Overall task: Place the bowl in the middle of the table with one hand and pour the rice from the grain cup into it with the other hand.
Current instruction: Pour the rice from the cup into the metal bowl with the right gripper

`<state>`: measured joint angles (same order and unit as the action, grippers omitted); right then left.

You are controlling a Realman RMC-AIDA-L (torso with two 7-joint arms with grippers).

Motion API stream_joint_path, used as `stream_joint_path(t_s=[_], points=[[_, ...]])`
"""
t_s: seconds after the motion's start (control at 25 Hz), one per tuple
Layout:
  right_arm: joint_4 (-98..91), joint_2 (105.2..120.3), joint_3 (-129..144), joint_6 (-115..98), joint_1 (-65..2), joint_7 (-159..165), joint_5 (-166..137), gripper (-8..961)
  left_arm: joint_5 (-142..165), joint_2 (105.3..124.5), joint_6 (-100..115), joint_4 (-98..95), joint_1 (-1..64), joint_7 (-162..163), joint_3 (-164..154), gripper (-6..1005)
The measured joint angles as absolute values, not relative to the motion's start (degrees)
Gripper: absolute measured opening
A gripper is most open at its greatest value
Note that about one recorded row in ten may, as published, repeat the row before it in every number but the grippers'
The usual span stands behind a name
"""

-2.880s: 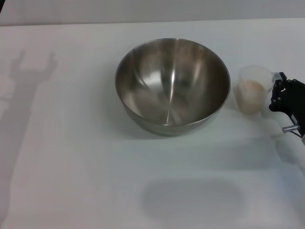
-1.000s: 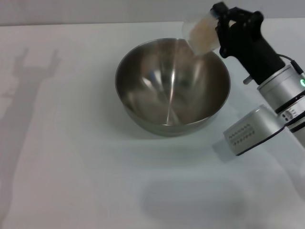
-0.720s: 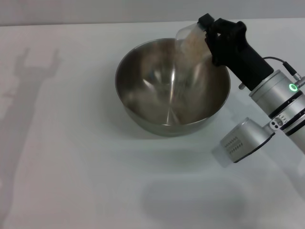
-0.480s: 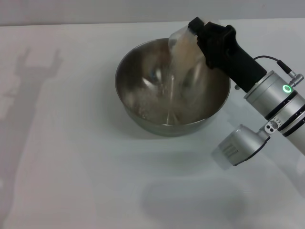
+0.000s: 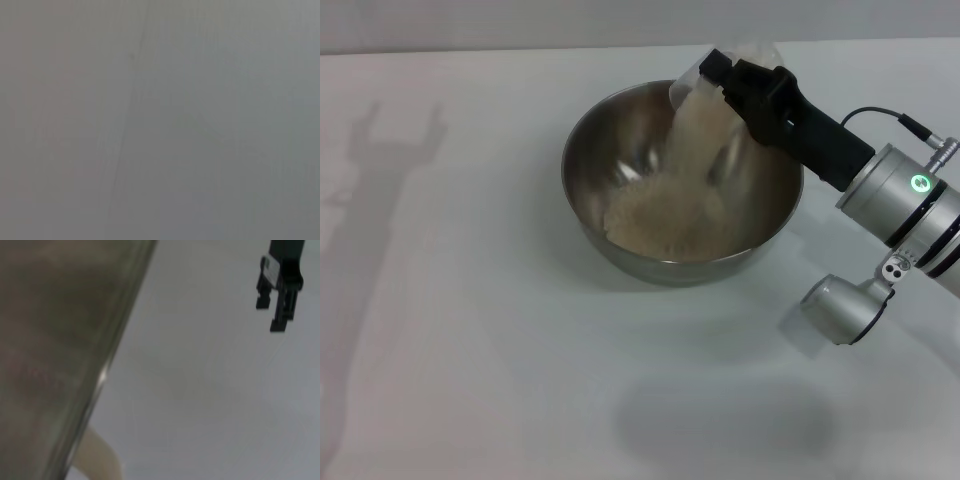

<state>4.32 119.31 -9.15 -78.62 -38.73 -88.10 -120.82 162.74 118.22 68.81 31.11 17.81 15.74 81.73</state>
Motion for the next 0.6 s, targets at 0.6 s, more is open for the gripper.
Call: stream_joint_path(t_s=[0.6], points=[[-4.18,119.09,-2.98,-79.59,-43.57,-91.49,-126.57,16,162.41,118.46,69.08,31.28,17.66,16.19,81.64,860]])
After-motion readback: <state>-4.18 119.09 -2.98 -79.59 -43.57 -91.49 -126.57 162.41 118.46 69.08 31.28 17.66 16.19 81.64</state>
